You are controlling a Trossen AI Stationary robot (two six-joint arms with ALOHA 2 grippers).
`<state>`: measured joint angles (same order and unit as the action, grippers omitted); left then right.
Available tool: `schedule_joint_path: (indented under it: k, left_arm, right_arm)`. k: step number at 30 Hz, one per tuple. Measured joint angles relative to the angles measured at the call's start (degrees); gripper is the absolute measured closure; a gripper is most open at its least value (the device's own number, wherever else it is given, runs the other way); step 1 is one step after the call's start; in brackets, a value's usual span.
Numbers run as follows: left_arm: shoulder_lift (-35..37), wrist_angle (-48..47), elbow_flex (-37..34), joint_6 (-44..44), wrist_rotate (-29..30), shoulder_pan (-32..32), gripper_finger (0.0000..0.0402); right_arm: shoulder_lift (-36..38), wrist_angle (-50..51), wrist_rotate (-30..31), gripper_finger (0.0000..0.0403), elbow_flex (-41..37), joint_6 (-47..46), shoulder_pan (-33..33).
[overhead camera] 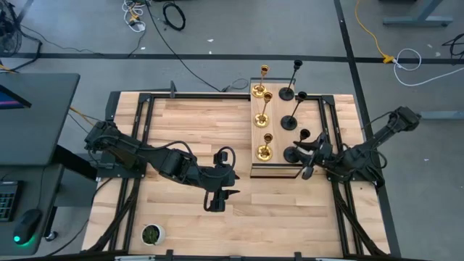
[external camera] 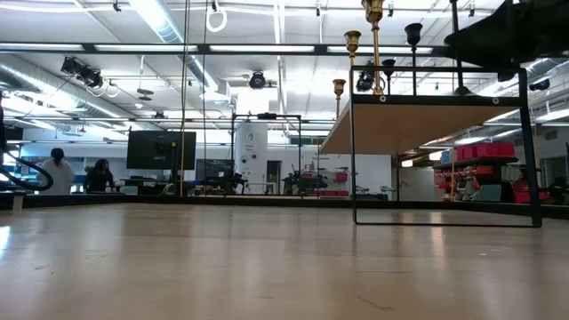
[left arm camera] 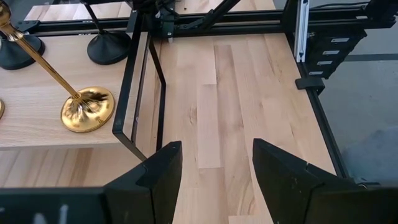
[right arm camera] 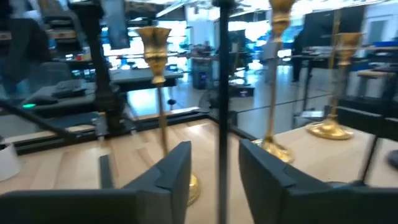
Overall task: Pick & Place candle stick holders
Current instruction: Return to Home Position
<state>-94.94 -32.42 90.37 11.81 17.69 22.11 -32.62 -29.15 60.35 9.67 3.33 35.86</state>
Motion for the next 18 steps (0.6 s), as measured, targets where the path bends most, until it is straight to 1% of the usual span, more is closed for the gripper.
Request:
schedule_joint_path:
  k: [4,9,13,15,18]
  left_arm:
    - [0.0,0.0,0.0,0.0,0.0,0.0,0.0204]
    - [0.0,0.0,0.0,0.0,0.0,0.0,0.0204]
    - [0.0,-0.1,0.0,0.0,0.0,0.0,0.0204]
    - [0.0,-0.1,0.0,0.0,0.0,0.0,0.0204]
    - [0.0,-0.2,0.0,0.0,0.0,0.0,0.0204]
  right_arm:
    - [0.2,-3.1,4.6,0.0228,0.0,3.1,1.6]
    - [0.9,-6.9,5.3,0.0174,0.0,7.5,4.9]
    - [1.7,-8.8,5.9,0.015,0.0,10.3,8.1]
    - [2.1,-9.0,8.9,0.0143,0.0,11.8,9.8]
    - [2.6,-9.2,15.9,0.0138,0.0,14.6,12.6]
